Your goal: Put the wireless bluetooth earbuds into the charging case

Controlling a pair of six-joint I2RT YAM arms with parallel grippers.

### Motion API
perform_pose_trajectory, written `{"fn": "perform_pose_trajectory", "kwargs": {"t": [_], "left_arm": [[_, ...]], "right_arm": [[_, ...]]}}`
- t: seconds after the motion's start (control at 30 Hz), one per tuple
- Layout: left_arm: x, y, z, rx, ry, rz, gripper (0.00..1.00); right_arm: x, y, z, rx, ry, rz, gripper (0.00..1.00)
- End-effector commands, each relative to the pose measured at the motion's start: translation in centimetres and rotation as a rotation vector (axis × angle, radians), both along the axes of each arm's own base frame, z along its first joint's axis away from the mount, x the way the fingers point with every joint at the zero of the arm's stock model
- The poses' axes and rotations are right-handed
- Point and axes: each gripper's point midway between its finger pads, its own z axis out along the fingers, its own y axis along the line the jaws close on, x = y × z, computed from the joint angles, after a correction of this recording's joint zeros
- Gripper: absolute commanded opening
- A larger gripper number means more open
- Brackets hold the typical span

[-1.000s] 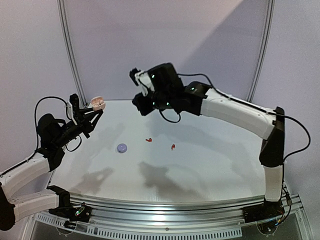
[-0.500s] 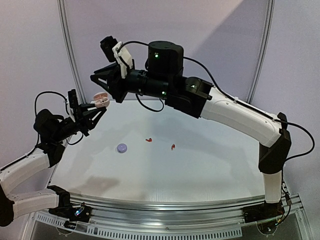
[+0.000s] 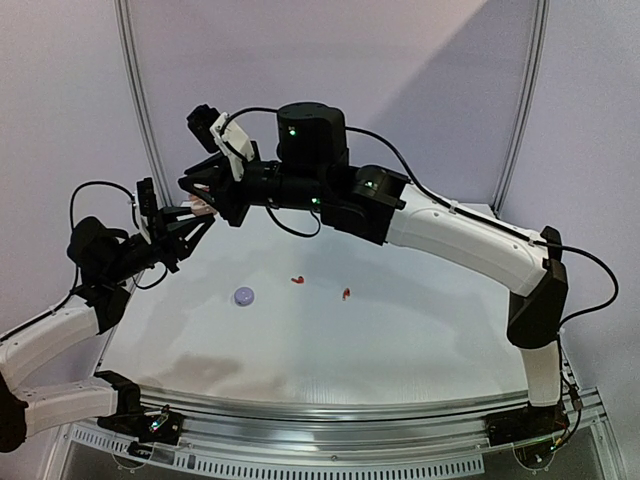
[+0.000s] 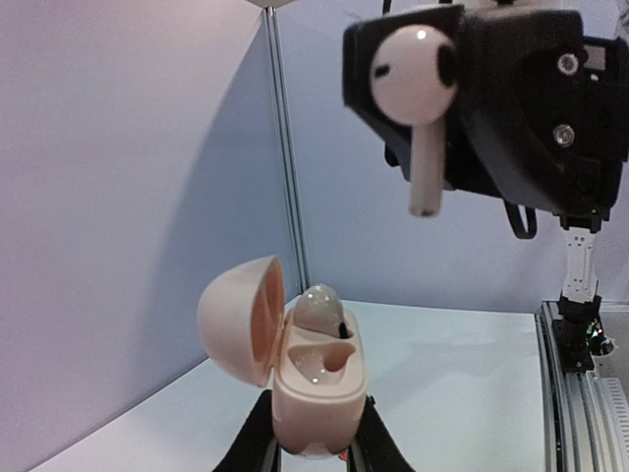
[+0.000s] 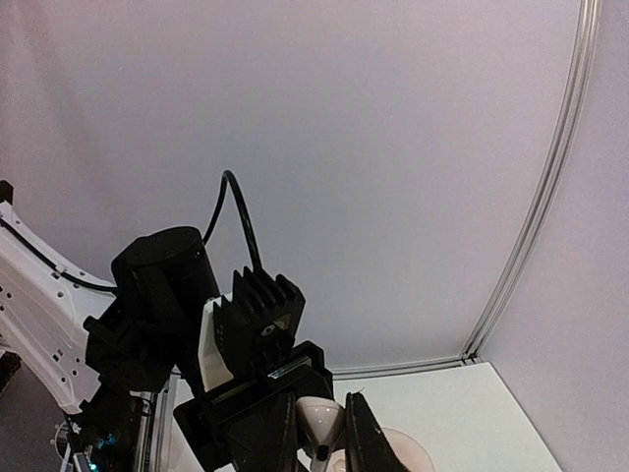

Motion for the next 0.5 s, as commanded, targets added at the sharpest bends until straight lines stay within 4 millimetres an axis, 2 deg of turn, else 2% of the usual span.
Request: {"fn": "perform_pose_trajectory", "kwargs": {"t": [0.0,0.47], "left_arm": [[-0.6,-0.4,1.0,0.003,-0.032,-0.022,0.0],[-0.7,-0.3,0.9,0.008,-0.038,-0.016,0.0]], "right_arm": [[0.4,0.1,-1.8,-0.056,-0.006,-0.031,0.0],[1.2,0.7,-3.7,-0.094,-0.015,-0.065,0.0]]}}
